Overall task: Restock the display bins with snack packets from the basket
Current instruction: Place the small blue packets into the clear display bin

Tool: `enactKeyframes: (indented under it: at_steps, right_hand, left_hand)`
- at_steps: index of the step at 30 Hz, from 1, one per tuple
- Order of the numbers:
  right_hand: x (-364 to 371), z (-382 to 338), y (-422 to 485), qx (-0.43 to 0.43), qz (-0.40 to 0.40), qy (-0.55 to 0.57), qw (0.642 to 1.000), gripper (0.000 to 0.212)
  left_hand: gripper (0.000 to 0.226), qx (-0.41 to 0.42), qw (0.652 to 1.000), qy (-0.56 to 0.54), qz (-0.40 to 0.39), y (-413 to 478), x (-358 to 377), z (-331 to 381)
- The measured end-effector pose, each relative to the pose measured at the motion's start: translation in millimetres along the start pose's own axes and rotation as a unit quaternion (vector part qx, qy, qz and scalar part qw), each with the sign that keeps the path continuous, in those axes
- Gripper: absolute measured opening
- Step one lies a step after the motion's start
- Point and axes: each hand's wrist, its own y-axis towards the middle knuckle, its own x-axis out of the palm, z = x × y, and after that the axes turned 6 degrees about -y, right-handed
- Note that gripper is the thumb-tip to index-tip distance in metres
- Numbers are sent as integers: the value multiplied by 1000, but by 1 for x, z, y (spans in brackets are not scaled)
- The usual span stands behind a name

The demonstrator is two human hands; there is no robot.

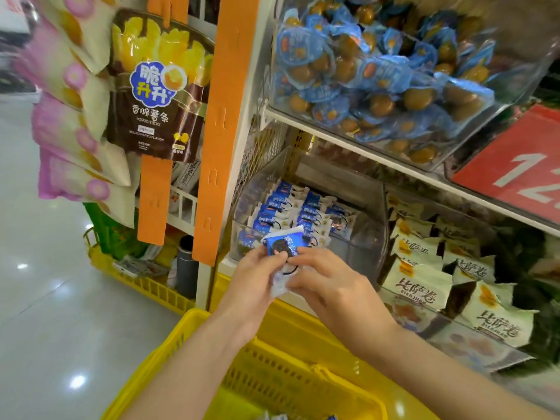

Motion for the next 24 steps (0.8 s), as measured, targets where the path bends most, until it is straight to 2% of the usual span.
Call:
enactKeyframes:
  at_steps: [2, 4, 7, 9, 11, 12, 14, 16, 21, 22, 24]
  right_hand:
    - [1, -1, -6, 22, -6, 41, 999, 12]
    - [-4, -1, -7, 137, 11, 145, 980, 17]
    - [-10, 4, -1, 289, 22, 240, 926, 33]
    - [-13, 9, 6, 367, -9, 303, 880, 45]
    - [-13, 10, 12, 427, -57, 378, 819, 47]
    - [-12, 9, 12, 436, -74, 395, 805, 42]
    - [-10, 8, 11, 415, -66, 387, 820, 22]
    - [-10, 8, 11, 400, -32, 379, 834, 13]
    - [-5, 23, 22, 419, -5, 350, 838, 20]
    - [-4, 30, 27, 426, 10, 328, 843, 19]
    - [-4, 50, 38, 448, 37, 286, 847, 24]
  left_hand:
    - [29, 29, 998, 60, 17, -3, 2, -1]
    - [36, 49, 993, 108, 18, -7, 3, -1]
    - [33, 69, 986, 153, -2, -11, 6, -1]
    - [34, 86, 984, 156, -20, -11, 6, -2]
    - [33, 105, 982, 156, -27, -11, 6, -6]
    - [31, 131, 973, 189, -16, -10, 7, -8]
    - [29, 213, 921, 323, 27, -11, 10, -12]
    - [27, 271, 866, 418, 53, -12, 15, -14]
    - [43, 304, 795, 525, 15, 8, 19, -4]
    - [42, 325, 771, 547, 15, 14, 18, 1]
    - [37, 367, 700, 612, 31, 29, 13, 10]
